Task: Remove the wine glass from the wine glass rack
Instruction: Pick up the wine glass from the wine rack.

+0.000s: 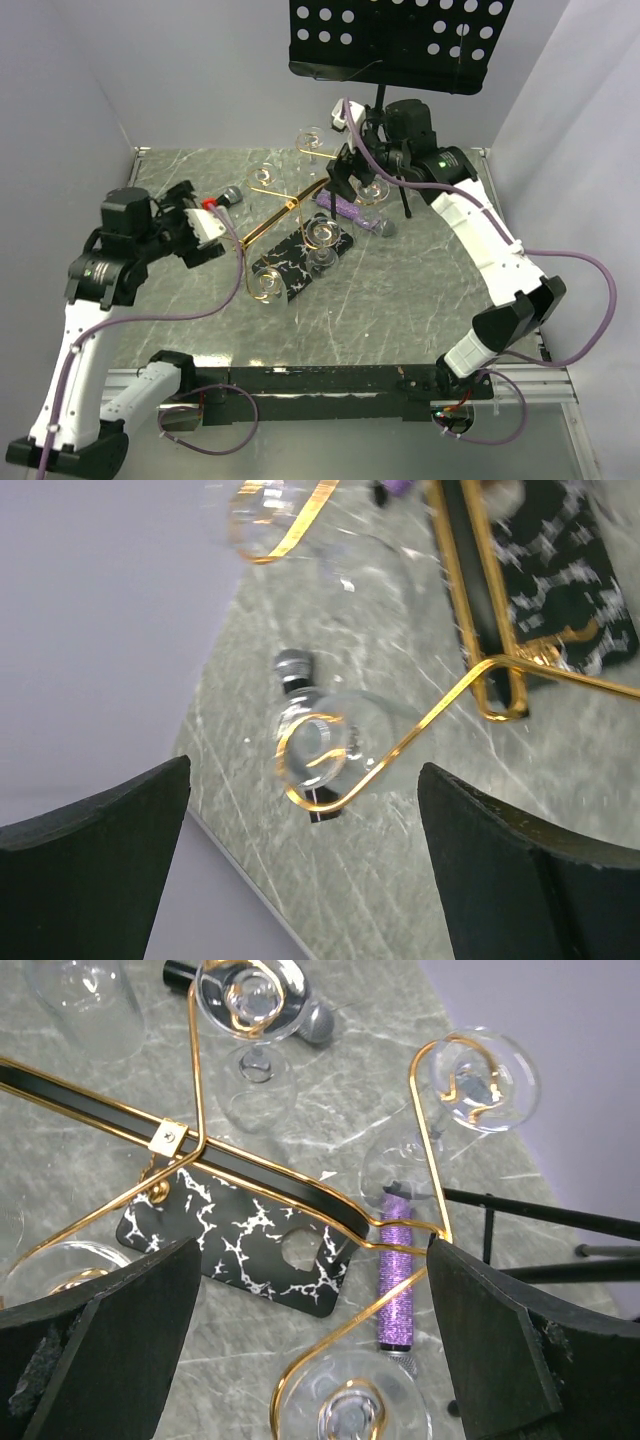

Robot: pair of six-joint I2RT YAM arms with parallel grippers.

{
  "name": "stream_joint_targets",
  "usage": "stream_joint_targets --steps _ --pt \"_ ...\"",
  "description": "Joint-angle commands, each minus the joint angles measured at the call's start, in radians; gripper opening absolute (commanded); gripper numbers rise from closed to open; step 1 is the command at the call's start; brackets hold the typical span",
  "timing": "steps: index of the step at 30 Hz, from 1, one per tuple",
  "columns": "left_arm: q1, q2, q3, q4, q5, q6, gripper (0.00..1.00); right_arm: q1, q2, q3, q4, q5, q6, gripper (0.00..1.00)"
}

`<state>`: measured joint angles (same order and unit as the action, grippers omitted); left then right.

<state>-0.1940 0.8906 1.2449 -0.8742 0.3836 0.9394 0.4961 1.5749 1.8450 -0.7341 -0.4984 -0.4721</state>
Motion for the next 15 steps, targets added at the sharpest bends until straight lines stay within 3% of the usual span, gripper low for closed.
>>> stream_joint_targets --steps 1,5,10,12,15 --pt "0.073 -0.054 0.019 0.108 0.012 -0.210 1.00 0.006 -0.105 -0.006 0.068 0.032 0.050 1.00" --pt "0.241 -0.010 0.025 0.208 0.141 -0.332 1.00 0.004 -0.141 -0.032 0.070 0.041 0.070 1.00" --pt "0.568 0.224 0.217 0.212 0.414 -0.546 1.00 -0.014 -0.188 -0.078 0.085 0.049 0.085 1.00" --pt "0.652 0.254 0.208 0.214 0.484 -0.548 1.00 -0.027 -0.207 -0.101 0.093 0.049 0.092 1.00" --pt "0.715 0.210 0.066 0.239 0.579 -0.455 1.00 -0.040 -0.222 -0.118 0.090 0.054 0.093 1.00"
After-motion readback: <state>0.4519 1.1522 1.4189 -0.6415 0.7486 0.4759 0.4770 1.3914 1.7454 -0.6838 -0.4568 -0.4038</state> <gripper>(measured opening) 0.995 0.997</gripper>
